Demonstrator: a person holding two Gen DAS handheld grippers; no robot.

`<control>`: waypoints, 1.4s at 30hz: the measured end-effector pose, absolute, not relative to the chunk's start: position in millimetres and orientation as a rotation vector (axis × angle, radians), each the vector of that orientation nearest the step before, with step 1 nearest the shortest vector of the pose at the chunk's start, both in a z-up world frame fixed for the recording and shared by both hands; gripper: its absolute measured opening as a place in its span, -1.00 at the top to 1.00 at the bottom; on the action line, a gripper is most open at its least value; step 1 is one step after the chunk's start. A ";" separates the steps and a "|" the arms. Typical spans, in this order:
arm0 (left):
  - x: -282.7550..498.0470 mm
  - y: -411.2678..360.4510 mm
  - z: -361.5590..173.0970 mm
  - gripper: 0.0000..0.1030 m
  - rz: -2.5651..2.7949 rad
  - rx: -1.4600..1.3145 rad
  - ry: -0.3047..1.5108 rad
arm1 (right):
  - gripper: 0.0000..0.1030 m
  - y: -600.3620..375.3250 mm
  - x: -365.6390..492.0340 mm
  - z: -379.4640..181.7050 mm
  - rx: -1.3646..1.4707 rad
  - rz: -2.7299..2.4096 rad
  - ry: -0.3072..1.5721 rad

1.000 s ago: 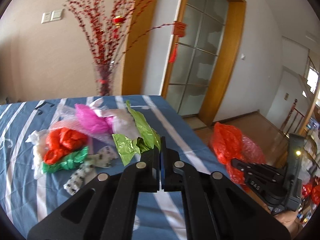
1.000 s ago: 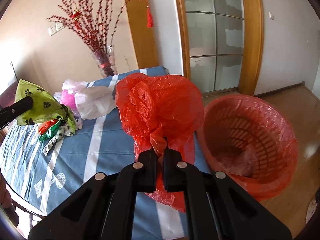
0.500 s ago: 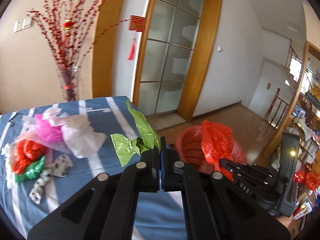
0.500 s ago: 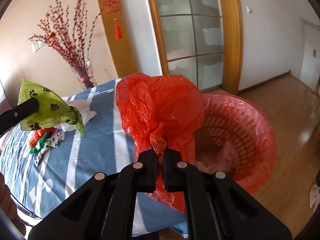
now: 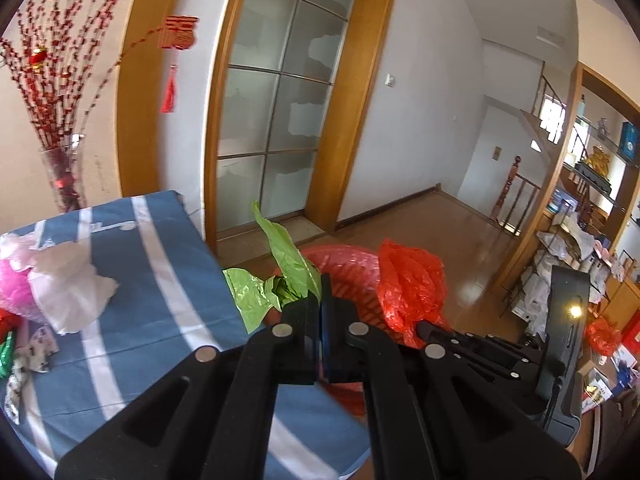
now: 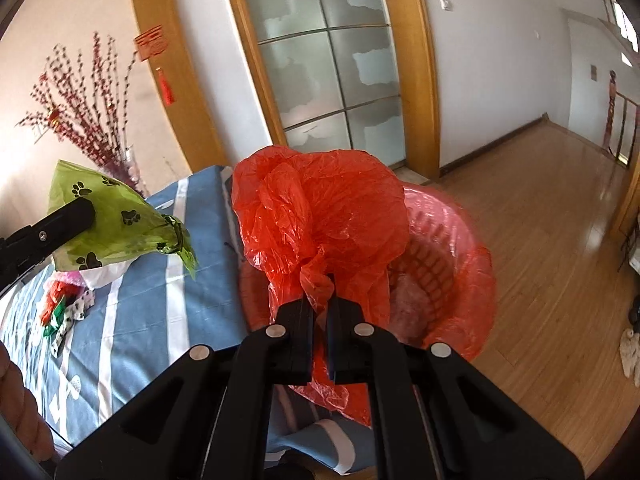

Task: Collect trash
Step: 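Carry both bags over the red basket and open both tools to drop them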

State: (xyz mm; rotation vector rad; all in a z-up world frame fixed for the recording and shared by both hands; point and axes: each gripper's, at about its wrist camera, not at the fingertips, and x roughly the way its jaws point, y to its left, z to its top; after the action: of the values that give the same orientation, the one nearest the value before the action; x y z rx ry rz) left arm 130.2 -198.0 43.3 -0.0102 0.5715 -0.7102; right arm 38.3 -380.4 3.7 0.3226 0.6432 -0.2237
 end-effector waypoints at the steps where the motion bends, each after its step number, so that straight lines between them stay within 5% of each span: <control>1: 131.0 -200.6 43.3 0.95 -0.716 -0.011 0.573 | 0.90 -384.0 38.0 2.6 0.329 -0.229 0.644; 34: 159.1 -272.8 -7.2 0.94 -0.843 -0.038 0.713 | 0.89 -431.6 51.8 -15.5 0.427 -0.276 0.662; 38: 164.1 -272.1 -11.8 0.79 -0.824 -0.040 0.735 | 0.73 -431.5 52.8 -16.7 0.430 -0.271 0.671; 42: 168.8 -261.3 -15.5 0.50 -0.795 -0.052 0.743 | 0.31 -431.3 50.9 -17.8 0.428 -0.277 0.668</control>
State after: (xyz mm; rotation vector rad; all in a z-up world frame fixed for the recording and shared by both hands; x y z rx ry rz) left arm 168.8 -261.3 -15.5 -0.0516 0.7427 -0.7949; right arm 50.9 -431.3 -17.8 0.4282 0.6676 -0.2765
